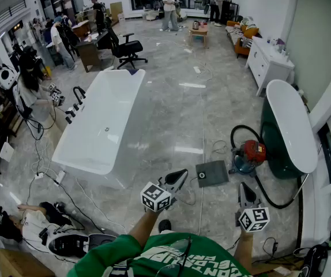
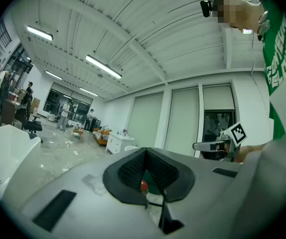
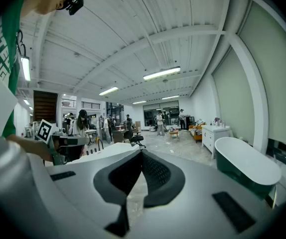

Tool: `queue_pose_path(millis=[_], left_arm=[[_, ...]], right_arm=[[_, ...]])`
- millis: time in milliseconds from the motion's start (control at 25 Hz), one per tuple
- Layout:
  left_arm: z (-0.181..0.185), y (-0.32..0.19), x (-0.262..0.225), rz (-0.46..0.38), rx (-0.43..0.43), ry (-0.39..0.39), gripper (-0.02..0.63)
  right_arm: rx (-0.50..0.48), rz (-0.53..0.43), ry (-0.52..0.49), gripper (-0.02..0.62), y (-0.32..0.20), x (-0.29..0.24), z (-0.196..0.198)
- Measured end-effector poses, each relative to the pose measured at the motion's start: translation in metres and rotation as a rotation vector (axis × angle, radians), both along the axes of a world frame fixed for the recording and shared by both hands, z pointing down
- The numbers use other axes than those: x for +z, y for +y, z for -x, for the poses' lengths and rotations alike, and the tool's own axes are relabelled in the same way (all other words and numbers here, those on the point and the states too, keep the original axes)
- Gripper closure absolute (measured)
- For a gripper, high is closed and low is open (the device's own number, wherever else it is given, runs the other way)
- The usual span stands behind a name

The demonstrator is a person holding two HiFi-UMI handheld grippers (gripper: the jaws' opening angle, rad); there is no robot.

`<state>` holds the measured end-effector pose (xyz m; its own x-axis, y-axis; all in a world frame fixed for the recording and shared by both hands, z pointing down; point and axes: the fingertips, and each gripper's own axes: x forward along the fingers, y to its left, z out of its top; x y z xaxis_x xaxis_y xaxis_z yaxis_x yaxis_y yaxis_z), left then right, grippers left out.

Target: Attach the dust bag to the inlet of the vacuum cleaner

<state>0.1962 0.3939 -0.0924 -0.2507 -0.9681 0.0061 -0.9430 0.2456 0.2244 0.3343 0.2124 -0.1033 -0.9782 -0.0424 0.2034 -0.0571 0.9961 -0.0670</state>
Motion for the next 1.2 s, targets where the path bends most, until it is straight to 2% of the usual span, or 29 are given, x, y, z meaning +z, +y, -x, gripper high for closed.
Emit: queue_pose_path(millis=[320,560,760,1040,1200], left_arm=[[-0.009,-0.004,0.002,0.002,0.003,0.008,0.602],[-0.005,0.016,0.005,0.001,-0.007,0.012,0.601],[0.009,0.038,-0.003,-0.012,-0.028,-0.02,0.603],[0.02,0.079,0.014,-0.003,-0.027,0.006,0.602],[0.038,0.092,0.016,-0.011,-0.017,-0.001,0.601]], right_arm=[[-0.003,-0.004,0.011,0.588,-0.004,0.002,-0.002],[-0.01,0.039,-0.026,0.588,0.011,-0.003,0.005],[-0.019,0.026,-0.029,0.588,0.03,-0.004,0.021],[-0.023,0.018,0.011,0.588,0.067,0.015,0.038],[-0.021,-0.016,0.017,0.588,0.082,0.017,0.054]])
